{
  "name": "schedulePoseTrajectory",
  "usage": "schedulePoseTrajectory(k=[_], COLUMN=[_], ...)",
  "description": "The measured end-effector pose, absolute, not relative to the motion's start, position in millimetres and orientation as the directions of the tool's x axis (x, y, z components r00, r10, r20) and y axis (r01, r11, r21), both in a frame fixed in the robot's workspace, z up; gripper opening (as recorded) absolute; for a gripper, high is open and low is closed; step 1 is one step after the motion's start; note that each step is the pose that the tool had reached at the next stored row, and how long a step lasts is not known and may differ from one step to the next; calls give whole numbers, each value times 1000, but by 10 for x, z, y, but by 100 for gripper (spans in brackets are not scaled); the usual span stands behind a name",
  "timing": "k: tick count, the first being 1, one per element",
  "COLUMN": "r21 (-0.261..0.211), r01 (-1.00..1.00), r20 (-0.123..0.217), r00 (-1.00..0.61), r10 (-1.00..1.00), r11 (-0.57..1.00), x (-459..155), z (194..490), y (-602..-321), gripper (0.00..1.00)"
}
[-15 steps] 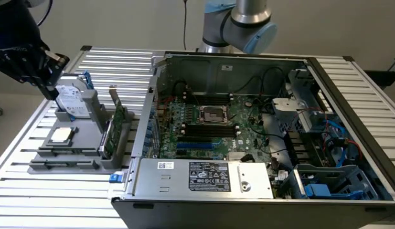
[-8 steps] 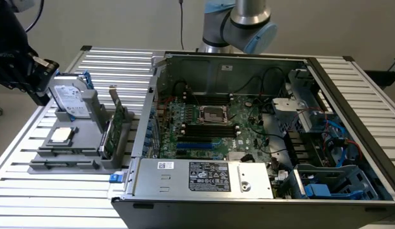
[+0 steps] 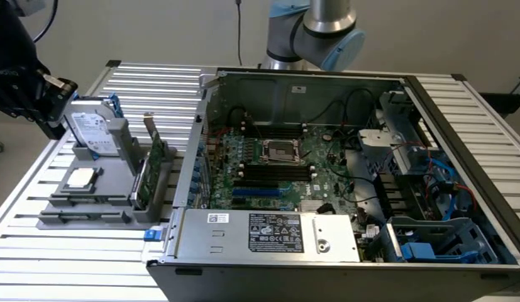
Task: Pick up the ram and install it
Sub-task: 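Pick up the ram and move it above insertion slot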
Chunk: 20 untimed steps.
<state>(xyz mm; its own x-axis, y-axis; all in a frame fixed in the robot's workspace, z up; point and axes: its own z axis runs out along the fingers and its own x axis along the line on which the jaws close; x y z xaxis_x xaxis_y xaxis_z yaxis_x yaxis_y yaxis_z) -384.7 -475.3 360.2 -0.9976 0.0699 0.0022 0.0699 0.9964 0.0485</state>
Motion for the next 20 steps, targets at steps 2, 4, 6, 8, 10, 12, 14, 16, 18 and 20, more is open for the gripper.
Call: schedulePoseTrajectory(k=[2, 4, 6, 8, 10, 12, 14, 16, 18, 20], r21=[48, 48, 48, 48, 48, 48, 48, 48, 48, 48], r01=[70, 70, 70, 52, 17, -21, -57, -93, -128, -164], r20=[2, 2, 2, 2, 2, 2, 2, 2, 2, 2], r00=[-998, -998, -998, -999, -1000, -1000, -998, -996, -992, -986], r10=[70, 70, 70, 52, 16, -21, -57, -93, -129, -165], r11=[996, 996, 996, 997, 999, 999, 997, 995, 991, 985], x=[-3846, -3847, -3854, -3864, -3865, -3866, -3866, -3866, -3866, -3866], z=[3602, 3602, 3599, 3593, 3591, 3588, 3585, 3583, 3579, 3576], y=[-4754, -4753, -4754, -4754, -4754, -4753, -4753, -4753, -4753, -4754], gripper=[11, 11, 11, 11, 11, 11, 11, 11, 11, 11])
